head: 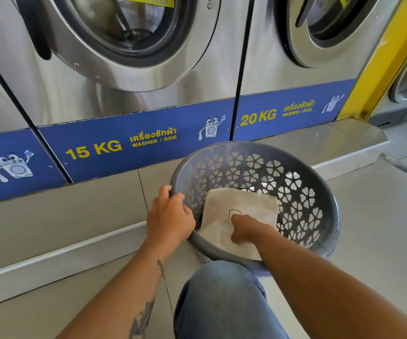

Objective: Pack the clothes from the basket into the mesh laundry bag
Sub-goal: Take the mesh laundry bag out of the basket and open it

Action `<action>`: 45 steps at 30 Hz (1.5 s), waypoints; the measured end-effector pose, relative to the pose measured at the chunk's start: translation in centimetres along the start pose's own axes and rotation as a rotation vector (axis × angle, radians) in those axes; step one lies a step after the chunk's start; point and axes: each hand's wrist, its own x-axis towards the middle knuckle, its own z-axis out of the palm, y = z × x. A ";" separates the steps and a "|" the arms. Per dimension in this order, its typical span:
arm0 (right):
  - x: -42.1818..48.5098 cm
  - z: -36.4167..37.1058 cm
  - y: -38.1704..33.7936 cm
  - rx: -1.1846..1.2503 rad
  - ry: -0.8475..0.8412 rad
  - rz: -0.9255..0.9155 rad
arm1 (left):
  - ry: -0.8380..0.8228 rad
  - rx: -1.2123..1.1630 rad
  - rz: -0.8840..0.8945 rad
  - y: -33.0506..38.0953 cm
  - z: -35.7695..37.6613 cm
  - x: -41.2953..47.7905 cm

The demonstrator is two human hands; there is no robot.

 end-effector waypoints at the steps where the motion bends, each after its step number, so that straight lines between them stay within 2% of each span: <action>1: -0.1 -0.1 -0.1 0.021 0.025 -0.004 | 0.012 -0.011 -0.005 0.0 0.2 -0.1; 4: -0.6 -1.0 -0.9 0.217 0.217 -0.066 | 0.082 0.007 0.041 -0.3 0.5 0.0; 6: -1.5 -2.0 -1.9 0.420 0.359 -0.143 | 0.146 0.043 0.145 -0.7 0.3 0.1; 9: -4.0 -3.8 -3.5 0.678 0.429 -0.282 | 0.208 0.002 0.252 -1.0 -0.1 -0.5; 14: -8.0 -5.9 -6.1 0.701 0.492 -0.515 | 0.179 -0.352 0.005 -0.1 -1.7 -1.2; 16: -9.5 -6.3 -6.9 0.743 0.535 -0.620 | 0.093 -0.483 -0.129 0.4 -2.5 -1.2; 19: -10.9 -6.1 -7.6 0.741 0.592 -0.714 | -0.128 -0.909 -0.355 1.4 -3.8 -0.8; 21: -11.2 -5.4 -7.7 0.690 0.560 -0.715 | -0.184 -1.027 -0.358 1.7 -4.4 -0.5; 24: -11.1 -4.4 -7.0 0.664 0.546 -0.650 | -0.068 -0.996 -0.327 1.5 -5.0 -0.2; 28: -11.3 -4.6 -6.0 0.818 0.552 -0.563 | 0.054 -1.089 -0.312 0.5 -5.8 -0.4; 33: -12.4 -3.9 -7.1 0.831 0.385 -0.654 | -0.188 -1.062 -0.402 0.4 -5.7 -0.9; 35: -12.9 -3.4 -7.6 0.801 0.349 -0.732 | -0.185 -1.007 -0.403 0.4 -5.0 -0.9; 38: -13.2 -3.1 -7.7 0.703 0.398 -0.732 | -0.024 -0.948 -0.364 -0.1 -4.6 -1.0; 41: -12.7 -3.6 -7.3 0.612 0.598 -0.568 | 0.149 -0.947 -0.285 -0.8 -5.4 -1.4; 43: -12.3 -4.2 -7.7 0.366 0.726 -0.424 | 0.270 -0.868 -0.211 -1.5 -6.3 -1.6; 45: -12.0 -4.9 -8.8 0.130 0.739 -0.268 | 0.371 -0.757 -0.142 -2.3 -7.4 -1.7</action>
